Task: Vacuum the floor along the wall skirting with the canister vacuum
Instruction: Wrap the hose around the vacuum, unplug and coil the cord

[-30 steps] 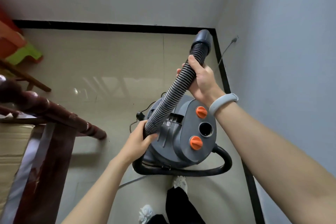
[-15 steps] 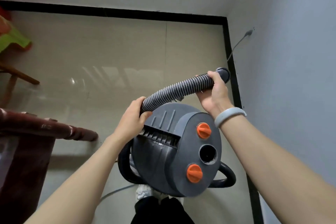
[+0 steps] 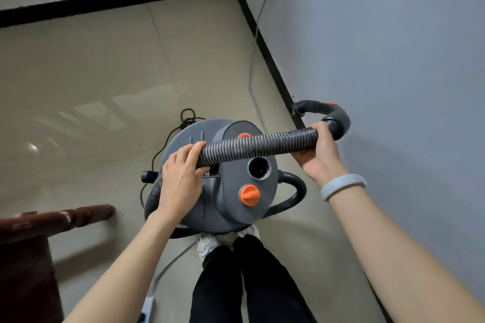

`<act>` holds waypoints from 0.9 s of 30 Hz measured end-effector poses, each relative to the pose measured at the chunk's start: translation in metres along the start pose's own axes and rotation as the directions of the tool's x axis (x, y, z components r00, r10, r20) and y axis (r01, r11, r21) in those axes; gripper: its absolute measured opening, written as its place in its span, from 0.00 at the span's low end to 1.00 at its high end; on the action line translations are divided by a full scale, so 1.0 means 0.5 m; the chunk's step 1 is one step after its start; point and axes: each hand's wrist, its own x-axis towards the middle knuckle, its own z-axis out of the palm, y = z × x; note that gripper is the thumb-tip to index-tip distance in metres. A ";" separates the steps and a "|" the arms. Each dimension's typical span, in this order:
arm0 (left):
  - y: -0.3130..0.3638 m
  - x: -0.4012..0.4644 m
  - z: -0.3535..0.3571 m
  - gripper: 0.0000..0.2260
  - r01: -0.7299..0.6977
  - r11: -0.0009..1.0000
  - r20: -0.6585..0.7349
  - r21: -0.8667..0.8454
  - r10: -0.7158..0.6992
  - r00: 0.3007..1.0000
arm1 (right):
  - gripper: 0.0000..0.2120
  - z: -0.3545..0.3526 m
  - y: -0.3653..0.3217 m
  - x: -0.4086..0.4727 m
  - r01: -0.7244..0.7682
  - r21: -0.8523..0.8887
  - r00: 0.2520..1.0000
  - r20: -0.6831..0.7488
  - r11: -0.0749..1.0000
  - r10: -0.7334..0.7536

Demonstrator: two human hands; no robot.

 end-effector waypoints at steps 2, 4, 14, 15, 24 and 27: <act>0.013 -0.008 0.005 0.24 -0.059 0.998 0.034 0.029 0.058 0.998 | 0.05 -0.051 0.006 -0.025 0.003 0.034 0.999 -0.042 0.999 -0.001; 0.018 -0.017 0.011 0.22 -0.104 0.993 0.069 0.054 0.101 0.993 | 0.06 -0.096 0.011 -0.045 0.009 0.057 0.999 -0.053 0.998 -0.006; 0.009 -0.102 0.040 0.22 -0.098 0.988 0.073 0.122 0.089 0.993 | 0.04 -0.210 0.102 -0.144 0.009 0.151 0.982 -0.187 0.988 0.019; 0.013 -0.110 0.042 0.22 -0.109 0.985 0.067 0.131 0.101 0.993 | 0.04 -0.218 0.109 -0.154 0.006 0.169 0.977 -0.210 0.986 0.030; 0.051 -0.176 0.073 0.23 -0.183 0.961 0.112 0.206 0.163 0.980 | 0.05 -0.327 0.181 -0.189 -0.157 0.293 0.951 -0.212 0.943 0.224; 0.047 -0.202 0.078 0.22 -0.164 0.962 0.101 0.218 0.145 0.984 | 0.11 -0.353 0.217 -0.186 -0.245 0.337 0.944 -0.132 0.909 0.304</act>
